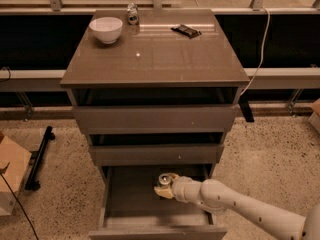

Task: Place green can into bottom drawer

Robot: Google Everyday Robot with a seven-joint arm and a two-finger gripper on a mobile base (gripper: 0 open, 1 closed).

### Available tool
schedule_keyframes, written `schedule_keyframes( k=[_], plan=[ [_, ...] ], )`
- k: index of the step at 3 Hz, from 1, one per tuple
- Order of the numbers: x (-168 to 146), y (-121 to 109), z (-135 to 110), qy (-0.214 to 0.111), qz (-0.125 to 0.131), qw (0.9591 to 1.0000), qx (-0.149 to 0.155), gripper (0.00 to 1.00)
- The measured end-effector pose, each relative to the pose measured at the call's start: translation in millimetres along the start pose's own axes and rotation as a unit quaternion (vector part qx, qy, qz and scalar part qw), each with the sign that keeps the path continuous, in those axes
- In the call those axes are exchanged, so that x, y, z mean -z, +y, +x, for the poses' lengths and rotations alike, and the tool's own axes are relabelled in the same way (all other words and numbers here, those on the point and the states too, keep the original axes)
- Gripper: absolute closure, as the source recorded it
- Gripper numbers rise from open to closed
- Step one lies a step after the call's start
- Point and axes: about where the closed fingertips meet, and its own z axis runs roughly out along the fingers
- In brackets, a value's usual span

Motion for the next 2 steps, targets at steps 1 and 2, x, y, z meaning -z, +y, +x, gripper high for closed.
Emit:
schedule_keyframes(
  k=[1,2],
  plan=[
    [-15,-1,17,0.003,0.000,1.0000,-0.005,1.00],
    [-28,-4,43,0.006,0.001,0.9997,-0.023,1.00]
  ],
)
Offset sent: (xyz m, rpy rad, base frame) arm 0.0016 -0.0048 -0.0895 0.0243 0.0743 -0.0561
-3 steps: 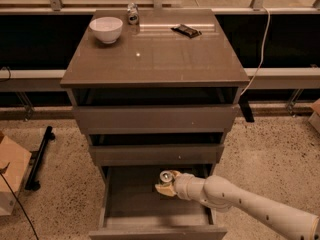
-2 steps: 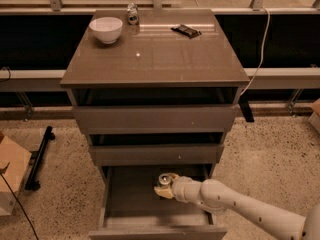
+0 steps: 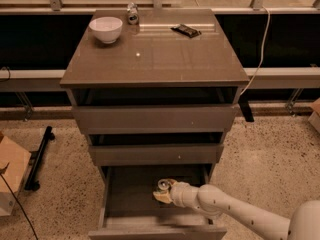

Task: Place green can into bottom drawer

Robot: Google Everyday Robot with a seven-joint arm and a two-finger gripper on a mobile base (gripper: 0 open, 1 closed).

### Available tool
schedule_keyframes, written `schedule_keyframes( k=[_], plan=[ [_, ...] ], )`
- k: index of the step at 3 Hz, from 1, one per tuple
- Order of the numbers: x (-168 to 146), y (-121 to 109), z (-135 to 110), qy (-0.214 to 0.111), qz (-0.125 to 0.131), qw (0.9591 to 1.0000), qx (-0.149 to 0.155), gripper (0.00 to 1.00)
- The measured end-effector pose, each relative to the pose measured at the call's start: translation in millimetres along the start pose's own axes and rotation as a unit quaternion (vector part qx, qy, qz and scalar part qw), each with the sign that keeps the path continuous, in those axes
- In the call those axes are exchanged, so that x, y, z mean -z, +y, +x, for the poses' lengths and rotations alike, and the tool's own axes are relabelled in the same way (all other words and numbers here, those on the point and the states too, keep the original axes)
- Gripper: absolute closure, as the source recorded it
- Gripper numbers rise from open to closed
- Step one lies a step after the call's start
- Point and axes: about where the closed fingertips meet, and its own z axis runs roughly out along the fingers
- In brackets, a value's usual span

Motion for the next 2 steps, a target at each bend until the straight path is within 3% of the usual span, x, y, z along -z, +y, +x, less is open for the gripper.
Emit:
schedule_keyframes(
  k=[1,2],
  plan=[
    [-12,-6,25,-0.001,0.003,0.9999,-0.015,1.00],
    [-23,-10,46,0.000,0.006,0.9996,-0.029,0.84]
  ],
)
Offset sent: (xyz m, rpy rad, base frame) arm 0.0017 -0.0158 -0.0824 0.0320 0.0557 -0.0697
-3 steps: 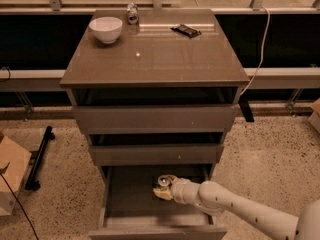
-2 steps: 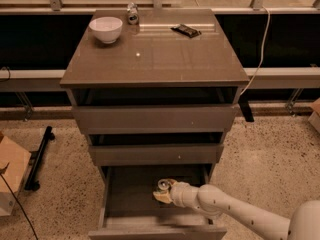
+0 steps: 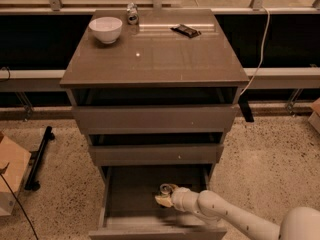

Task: Place green can into bottom drawer

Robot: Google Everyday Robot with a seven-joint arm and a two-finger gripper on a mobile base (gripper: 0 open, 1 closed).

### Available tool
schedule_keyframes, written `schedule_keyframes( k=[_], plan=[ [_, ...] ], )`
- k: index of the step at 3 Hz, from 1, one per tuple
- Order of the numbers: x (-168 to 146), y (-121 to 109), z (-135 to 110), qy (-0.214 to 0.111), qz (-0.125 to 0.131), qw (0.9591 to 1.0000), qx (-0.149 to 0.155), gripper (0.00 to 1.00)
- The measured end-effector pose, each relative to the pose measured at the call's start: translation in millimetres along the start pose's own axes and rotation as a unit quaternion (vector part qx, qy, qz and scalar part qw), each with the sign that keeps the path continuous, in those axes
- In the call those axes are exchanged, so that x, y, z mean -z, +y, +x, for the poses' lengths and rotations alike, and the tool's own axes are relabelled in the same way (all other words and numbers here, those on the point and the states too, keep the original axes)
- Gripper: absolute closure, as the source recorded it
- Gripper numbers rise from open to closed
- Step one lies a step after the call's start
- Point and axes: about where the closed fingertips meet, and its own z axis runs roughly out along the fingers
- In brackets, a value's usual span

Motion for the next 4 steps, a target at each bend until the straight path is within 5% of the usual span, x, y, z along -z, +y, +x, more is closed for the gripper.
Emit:
schedule_keyframes(
  k=[2,3,4],
  plan=[
    [-23,-8,41,0.017,0.013,0.9990,-0.038,0.28],
    [-24,-6,40,0.017,0.011,0.9991,-0.038,0.01],
    [-24,-6,40,0.017,0.011,0.9991,-0.038,0.00]
  ],
)
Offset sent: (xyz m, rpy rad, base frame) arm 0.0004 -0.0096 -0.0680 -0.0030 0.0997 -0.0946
